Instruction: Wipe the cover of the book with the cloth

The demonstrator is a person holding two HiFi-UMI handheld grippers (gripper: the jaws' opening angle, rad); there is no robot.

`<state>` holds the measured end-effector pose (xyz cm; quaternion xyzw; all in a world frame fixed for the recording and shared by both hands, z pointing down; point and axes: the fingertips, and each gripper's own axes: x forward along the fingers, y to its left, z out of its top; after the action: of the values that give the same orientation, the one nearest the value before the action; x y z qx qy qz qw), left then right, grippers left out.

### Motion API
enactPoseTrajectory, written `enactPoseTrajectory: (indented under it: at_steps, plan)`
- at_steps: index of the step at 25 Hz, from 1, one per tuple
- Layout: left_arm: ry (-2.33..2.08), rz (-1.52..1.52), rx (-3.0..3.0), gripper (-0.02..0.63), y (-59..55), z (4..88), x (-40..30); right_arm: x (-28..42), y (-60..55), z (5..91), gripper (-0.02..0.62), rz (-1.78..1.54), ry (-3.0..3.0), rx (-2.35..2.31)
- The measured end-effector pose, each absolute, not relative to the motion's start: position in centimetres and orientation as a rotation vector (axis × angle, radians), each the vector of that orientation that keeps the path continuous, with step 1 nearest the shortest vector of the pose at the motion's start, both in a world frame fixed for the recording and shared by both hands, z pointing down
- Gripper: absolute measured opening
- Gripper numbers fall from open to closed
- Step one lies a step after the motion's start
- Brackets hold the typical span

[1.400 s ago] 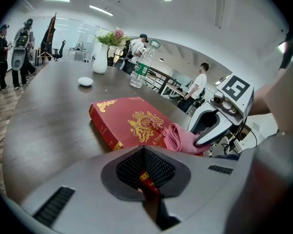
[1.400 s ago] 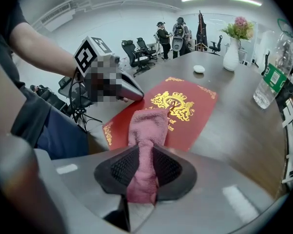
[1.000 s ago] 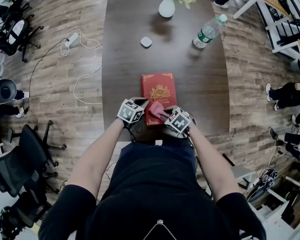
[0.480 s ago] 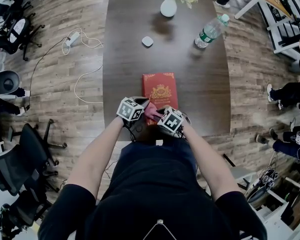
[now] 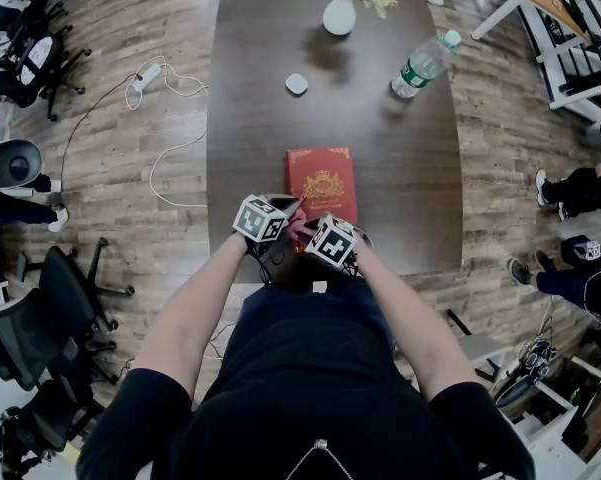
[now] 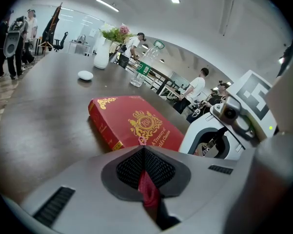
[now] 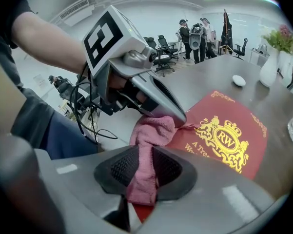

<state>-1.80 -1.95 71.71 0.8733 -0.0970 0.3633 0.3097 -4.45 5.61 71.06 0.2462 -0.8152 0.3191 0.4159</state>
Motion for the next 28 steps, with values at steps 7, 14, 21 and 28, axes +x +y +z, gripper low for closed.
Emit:
enactPoseTrajectory:
  at_steps: [7, 14, 21, 28]
  plan:
    - [-0.256, 0.962, 2.310, -0.005, -1.9, 71.7, -1.8, -5.6, 5.3, 71.1, 0.095, 0.801, -2.053, 0.613]
    - [-0.254, 0.976, 2.316, -0.005, -1.9, 71.9, -1.7, -6.2, 4.9, 71.4, 0.097, 0.776, -2.070, 0.623]
    - [-0.245, 0.997, 2.336, -0.005, -1.8, 71.9, -1.7, -5.9, 5.4, 71.2, 0.096, 0.795, -2.045, 0.642]
    - [-0.237, 0.997, 2.339, -0.005, -1.8, 71.8, -1.7, -4.6, 5.9, 71.1, 0.097, 0.812, -2.027, 0.656]
